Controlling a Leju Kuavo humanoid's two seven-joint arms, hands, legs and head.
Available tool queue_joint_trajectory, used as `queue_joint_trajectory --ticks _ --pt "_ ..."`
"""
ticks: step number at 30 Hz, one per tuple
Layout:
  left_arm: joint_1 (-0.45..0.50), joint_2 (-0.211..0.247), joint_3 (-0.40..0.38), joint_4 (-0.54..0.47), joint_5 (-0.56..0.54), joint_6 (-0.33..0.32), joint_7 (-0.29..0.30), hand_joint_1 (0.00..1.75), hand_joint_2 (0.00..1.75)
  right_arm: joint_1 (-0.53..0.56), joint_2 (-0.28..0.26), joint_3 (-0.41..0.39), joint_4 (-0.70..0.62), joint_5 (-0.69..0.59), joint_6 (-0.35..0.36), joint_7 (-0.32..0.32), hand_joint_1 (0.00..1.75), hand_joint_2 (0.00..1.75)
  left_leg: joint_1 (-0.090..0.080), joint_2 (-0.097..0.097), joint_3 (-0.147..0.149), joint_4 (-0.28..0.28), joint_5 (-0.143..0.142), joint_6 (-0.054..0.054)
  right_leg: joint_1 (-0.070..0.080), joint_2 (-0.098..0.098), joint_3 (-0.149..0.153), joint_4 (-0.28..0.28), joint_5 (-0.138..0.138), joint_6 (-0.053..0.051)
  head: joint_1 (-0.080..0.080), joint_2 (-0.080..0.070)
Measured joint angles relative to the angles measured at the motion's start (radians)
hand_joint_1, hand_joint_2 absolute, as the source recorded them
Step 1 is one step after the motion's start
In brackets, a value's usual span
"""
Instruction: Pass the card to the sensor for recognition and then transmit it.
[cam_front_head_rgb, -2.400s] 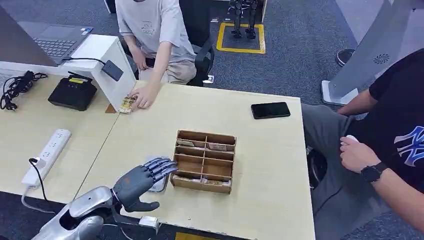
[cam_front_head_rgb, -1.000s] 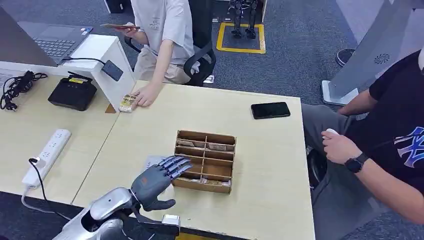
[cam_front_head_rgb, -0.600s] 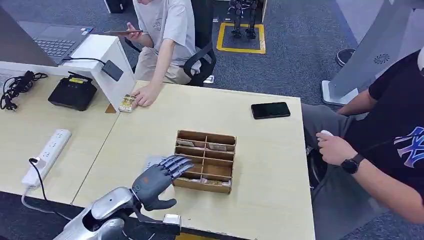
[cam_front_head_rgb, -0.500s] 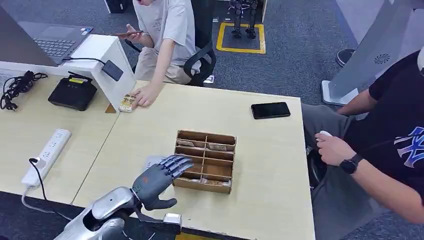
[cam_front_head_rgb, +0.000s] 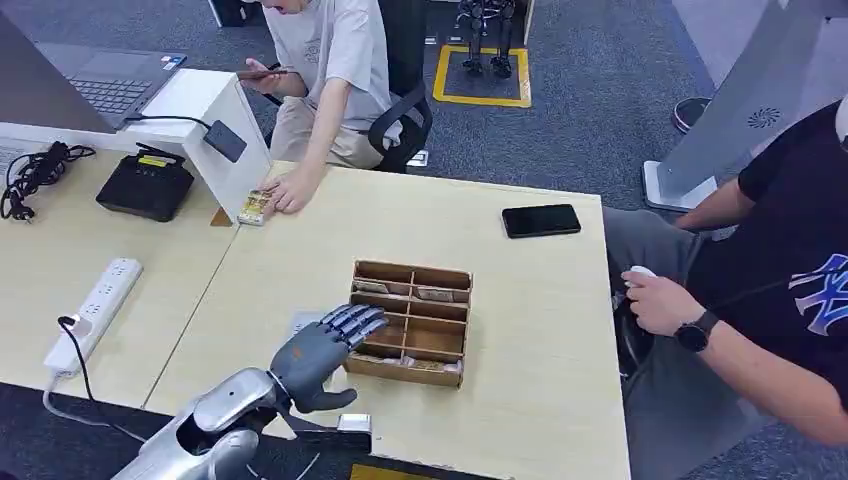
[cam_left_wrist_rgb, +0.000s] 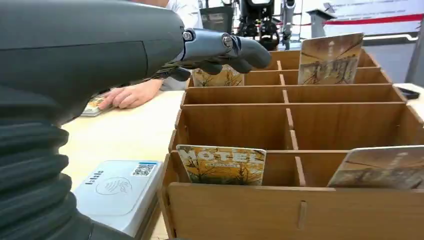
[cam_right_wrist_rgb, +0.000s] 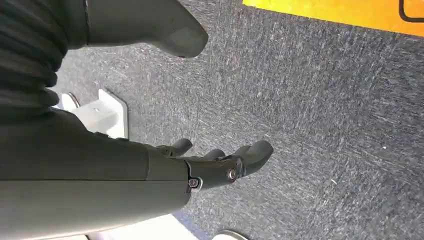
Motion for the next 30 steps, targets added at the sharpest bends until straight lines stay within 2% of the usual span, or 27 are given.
queue_joint_trajectory --ticks 12,27,28,30 --pt "-0.005 -0.021 0.0 0.049 -0.042 0.039 0.03 0.0 1.75 -0.002 0.002 0.003 0.0 0.0 -0.002 -0.001 0.0 1.75 0.0 0.0 0.0 0.0 0.0 0.0 0.0 0.0 0.0 0.0 0.0 0.0 0.0 0.0" --pt "-0.004 -0.031 0.001 0.062 -0.048 0.042 0.032 0.0 1.75 -0.002 0.002 0.003 0.0 0.0 -0.002 -0.001 0.0 1.75 0.0 0.0 0.0 0.0 0.0 0.0 0.0 0.0 0.0 0.0 0.0 0.0 0.0 0.0" --pt "-0.004 -0.032 0.001 0.063 -0.044 0.041 0.032 1.75 1.75 -0.002 0.002 0.003 0.0 0.0 -0.002 -0.001 0.0 1.75 0.0 0.0 0.0 0.0 0.0 0.0 0.0 0.0 0.0 0.0 0.0 0.0 0.0 0.0" --pt "-0.004 -0.032 0.001 0.063 -0.029 0.038 0.024 1.75 1.75 -0.002 0.002 0.003 0.0 0.0 -0.002 -0.002 0.0 1.75 0.0 0.0 0.0 0.0 0.0 0.0 0.0 0.0 0.0 0.0 0.0 0.0 0.0 0.0"
